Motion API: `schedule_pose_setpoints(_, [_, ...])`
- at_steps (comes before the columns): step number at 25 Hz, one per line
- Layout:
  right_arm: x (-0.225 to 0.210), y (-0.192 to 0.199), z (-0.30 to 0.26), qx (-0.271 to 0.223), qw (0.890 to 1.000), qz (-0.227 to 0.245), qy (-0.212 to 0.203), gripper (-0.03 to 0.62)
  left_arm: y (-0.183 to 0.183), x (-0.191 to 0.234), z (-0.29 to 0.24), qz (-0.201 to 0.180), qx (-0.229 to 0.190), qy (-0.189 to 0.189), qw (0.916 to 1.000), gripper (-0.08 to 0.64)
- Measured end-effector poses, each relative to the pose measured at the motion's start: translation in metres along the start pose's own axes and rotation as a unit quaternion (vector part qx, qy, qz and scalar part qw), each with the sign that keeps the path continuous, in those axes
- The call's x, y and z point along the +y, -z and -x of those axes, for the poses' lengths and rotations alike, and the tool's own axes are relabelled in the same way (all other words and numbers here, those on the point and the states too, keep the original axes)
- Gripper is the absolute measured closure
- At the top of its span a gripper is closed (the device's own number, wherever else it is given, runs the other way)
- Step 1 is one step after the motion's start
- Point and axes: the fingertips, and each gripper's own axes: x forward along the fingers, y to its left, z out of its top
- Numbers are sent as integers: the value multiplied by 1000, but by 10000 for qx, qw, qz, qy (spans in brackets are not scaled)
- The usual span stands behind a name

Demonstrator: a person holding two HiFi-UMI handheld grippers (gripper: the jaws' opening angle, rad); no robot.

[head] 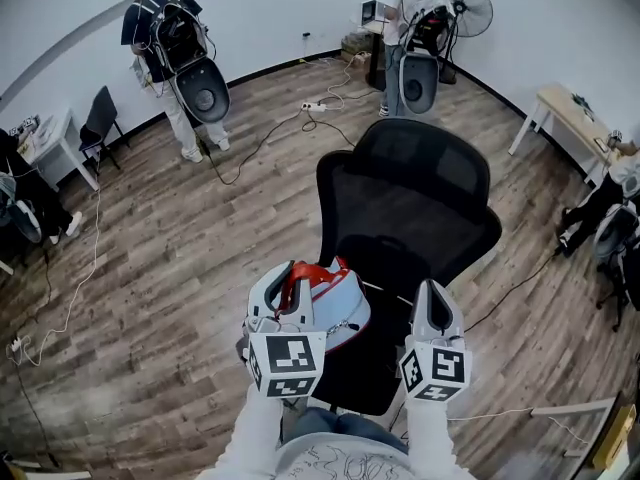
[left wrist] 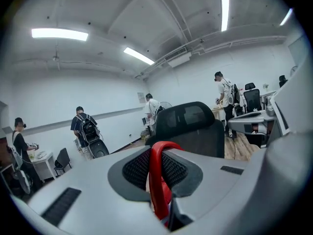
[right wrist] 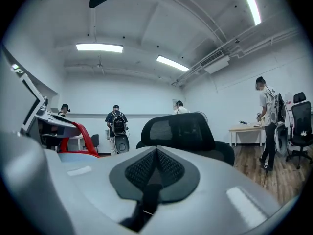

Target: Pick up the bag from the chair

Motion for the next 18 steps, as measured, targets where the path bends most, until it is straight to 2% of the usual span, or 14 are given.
schedule_pose_setpoints(10, [25,-43,7,-485,9984,26,-298,583,-45,30,37,-95,-495,-447,9977,523])
schedule_pose_setpoints(18, [44,-56,14,-656,9968,-13,-454,582,-49,42,57,44,-584,-562,9967,523])
